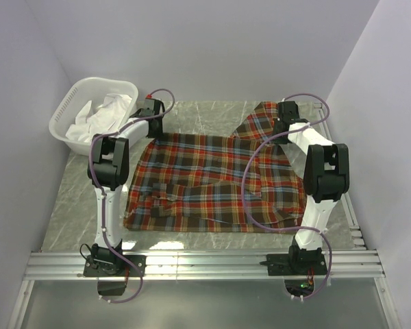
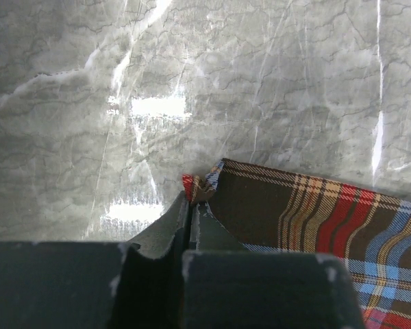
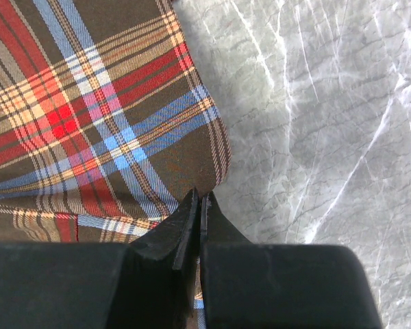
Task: Fold and stack the long sleeve shirts
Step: Fold the shirt
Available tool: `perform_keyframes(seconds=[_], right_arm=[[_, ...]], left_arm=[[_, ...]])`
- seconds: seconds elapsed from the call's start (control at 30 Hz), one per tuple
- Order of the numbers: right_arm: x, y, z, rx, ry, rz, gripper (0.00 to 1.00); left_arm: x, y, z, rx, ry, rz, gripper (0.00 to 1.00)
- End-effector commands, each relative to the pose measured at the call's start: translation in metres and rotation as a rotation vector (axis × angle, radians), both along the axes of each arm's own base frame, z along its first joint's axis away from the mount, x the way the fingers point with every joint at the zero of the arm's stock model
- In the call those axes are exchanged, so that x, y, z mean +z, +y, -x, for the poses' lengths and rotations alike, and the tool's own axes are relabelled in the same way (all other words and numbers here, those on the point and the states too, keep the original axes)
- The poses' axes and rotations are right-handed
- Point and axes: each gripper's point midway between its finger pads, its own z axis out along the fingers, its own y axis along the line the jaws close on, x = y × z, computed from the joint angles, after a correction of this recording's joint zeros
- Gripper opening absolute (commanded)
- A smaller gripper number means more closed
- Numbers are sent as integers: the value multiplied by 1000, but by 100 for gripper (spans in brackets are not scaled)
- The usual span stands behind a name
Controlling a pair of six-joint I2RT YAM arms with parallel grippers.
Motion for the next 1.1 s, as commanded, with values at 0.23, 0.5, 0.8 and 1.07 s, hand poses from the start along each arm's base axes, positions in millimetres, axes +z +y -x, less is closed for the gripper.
perform_keyframes(seconds=[0.23, 0.5, 0.8, 1.07], right_arm=[[21, -14, -13, -24, -59, 18, 0], [12, -10, -10, -17, -44, 5, 0], [4, -18, -3, -12, -19, 45, 0], [1, -16, -3, -11, -14, 34, 0]], left_arm=[[-6, 39, 14, 50, 60, -33, 22], [5, 31, 1, 71, 12, 45, 55], [3, 28, -19, 110, -10, 103, 60], [-6, 11, -19, 47, 11, 170, 49]])
